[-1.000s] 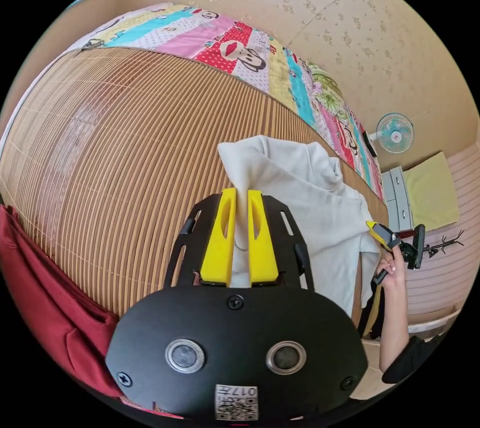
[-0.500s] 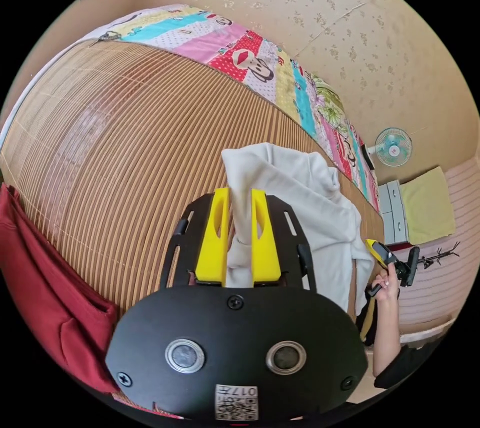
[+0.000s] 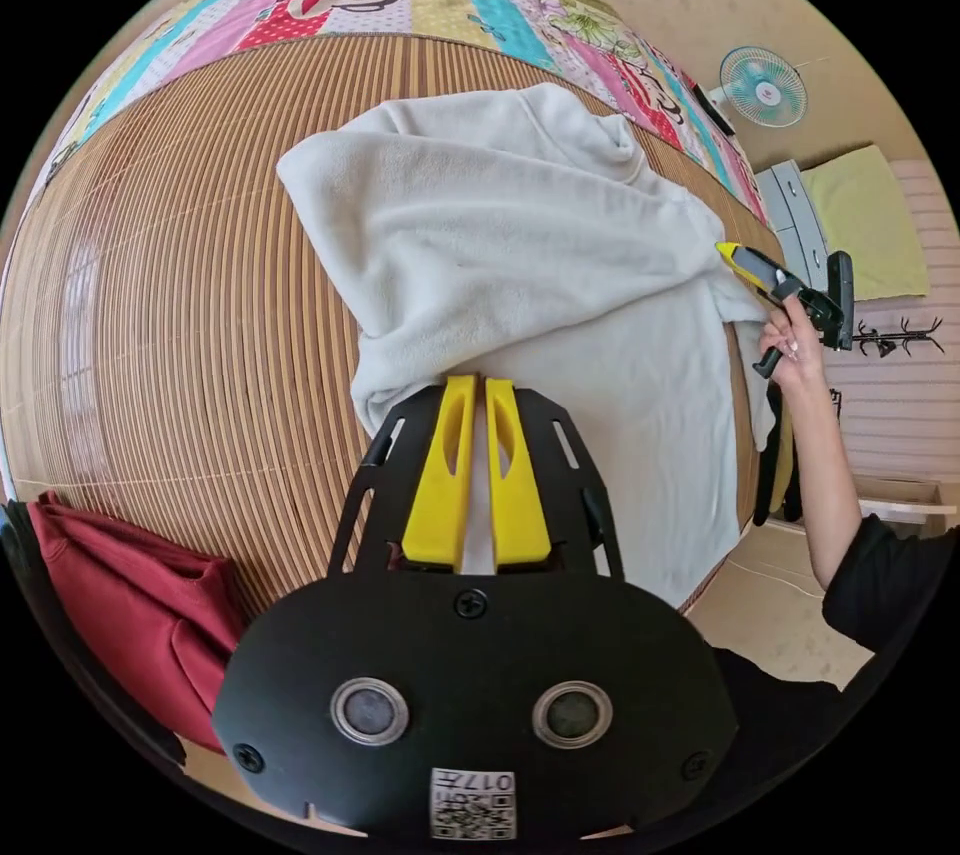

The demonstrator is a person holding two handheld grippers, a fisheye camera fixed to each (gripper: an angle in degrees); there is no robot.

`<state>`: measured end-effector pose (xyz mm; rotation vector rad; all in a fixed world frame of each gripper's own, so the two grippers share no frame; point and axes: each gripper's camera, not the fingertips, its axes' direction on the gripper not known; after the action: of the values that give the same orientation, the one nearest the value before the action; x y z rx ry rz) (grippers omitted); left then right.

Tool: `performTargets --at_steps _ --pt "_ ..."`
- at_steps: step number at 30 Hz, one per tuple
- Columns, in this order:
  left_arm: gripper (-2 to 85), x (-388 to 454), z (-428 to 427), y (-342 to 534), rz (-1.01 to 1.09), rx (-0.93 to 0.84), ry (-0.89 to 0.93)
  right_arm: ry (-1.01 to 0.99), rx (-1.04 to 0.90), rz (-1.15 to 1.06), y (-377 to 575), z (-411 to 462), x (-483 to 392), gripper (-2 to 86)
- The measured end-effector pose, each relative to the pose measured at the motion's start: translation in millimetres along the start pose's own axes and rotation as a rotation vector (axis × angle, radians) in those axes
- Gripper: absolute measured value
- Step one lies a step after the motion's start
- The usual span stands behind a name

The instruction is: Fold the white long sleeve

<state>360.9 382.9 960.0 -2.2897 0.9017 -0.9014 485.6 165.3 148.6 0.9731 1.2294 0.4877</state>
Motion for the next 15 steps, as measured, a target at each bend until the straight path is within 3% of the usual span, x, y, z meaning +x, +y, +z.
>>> performTargets --at_steps 5,7,10,13,15 --pt "1.2 -16.6 0.0 -6.8 -0.032 -0.01 0.066 0.098 -0.103 0.118 -16.4 11.6 42.9 4.4" --pt "4.2 -14.4 -5.7 -3.1 -0.022 0.01 0.049 0.006 -0.09 0.182 -11.8 5.1 64.8 6.4" --pt "5.2 -3.2 -20.7 15.5 -0.005 0.09 0.016 -0.15 0.089 0.204 19.4 -61.7 74.6 9.1" --pt "5.3 8.6 -25.7 42.4 -0.071 0.173 0.02 -0.127 0.163 0.374 85.9 -112.3 99.7 9.7" --pt "5.3 16.7 -18.6 55.7 -0.111 0.182 0.067 -0.231 0.226 0.673 161.4 -137.5 151.9 10.7"
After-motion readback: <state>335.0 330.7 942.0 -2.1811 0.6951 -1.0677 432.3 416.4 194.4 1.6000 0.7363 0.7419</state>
